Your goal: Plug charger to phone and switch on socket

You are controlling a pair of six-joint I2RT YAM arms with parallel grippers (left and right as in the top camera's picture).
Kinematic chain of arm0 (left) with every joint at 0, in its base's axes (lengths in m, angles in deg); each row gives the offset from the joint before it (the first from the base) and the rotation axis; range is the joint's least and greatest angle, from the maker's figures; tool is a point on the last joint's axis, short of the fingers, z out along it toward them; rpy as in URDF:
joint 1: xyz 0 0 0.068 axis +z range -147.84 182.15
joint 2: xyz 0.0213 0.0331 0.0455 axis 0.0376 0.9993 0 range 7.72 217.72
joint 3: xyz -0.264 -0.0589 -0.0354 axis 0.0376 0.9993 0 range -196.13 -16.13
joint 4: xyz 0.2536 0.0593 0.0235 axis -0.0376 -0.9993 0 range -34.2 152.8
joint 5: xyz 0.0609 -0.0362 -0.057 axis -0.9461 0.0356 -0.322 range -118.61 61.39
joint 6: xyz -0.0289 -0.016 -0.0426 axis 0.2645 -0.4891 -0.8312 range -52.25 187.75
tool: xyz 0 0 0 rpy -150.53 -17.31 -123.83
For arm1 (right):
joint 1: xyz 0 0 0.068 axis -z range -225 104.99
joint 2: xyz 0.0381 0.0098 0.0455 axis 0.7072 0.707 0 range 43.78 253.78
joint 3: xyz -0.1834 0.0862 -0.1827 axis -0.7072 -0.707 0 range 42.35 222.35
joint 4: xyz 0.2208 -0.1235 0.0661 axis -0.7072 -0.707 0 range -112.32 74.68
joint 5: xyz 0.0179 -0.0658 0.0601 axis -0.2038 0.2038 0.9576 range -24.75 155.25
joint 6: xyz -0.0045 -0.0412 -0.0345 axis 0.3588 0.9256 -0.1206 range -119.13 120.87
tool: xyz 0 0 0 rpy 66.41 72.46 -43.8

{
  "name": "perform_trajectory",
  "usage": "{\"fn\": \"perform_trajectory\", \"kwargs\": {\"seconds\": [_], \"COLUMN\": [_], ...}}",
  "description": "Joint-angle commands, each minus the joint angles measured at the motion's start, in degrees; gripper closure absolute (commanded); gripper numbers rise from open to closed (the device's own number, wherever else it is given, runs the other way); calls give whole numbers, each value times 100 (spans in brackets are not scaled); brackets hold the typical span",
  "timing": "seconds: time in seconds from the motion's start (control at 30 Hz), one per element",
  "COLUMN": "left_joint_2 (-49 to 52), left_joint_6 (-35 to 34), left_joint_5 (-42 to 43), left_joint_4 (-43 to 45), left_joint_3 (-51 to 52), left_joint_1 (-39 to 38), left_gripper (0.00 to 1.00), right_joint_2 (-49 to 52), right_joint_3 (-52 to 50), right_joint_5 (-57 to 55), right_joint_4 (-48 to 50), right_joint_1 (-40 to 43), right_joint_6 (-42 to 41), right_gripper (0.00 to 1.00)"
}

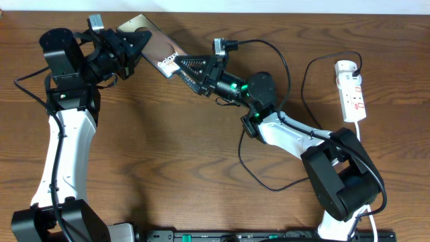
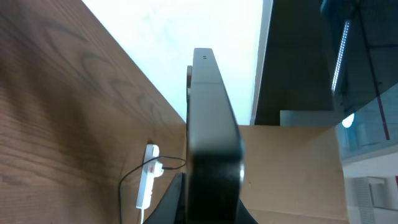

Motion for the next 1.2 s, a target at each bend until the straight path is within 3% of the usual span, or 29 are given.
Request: {"fn": "perform_trajectory", "kwargs": {"seconds": [0.0, 0.17, 0.57, 0.77, 1.17], "left_joint_2": [-11, -11, -11, -11, -11], "left_joint_6": [-46, -22, 149, 192, 197], "left_joint_5": [35, 33, -4, -57, -96], "left_joint_4": [74, 76, 79, 81, 96], "left_joint_3": [-127, -127, -127, -127, -127], "left_joint_1": [-9, -35, -46, -46, -308], "left_gripper": [93, 93, 93, 93, 93], "right_joint_2": [-37, -37, -37, -37, -37], "right_joint_3": [35, 35, 35, 35, 35], "right_joint_5": [-354, -568, -984, -1119, -1228], "right_joint_4": [42, 50, 48, 50, 55], "right_joint_1": [-13, -37, -219, -321, -431], "right_joint_6": [-155, -234, -1303, -1873, -1873], "right_gripper": [31, 25, 28, 32, 50]}}
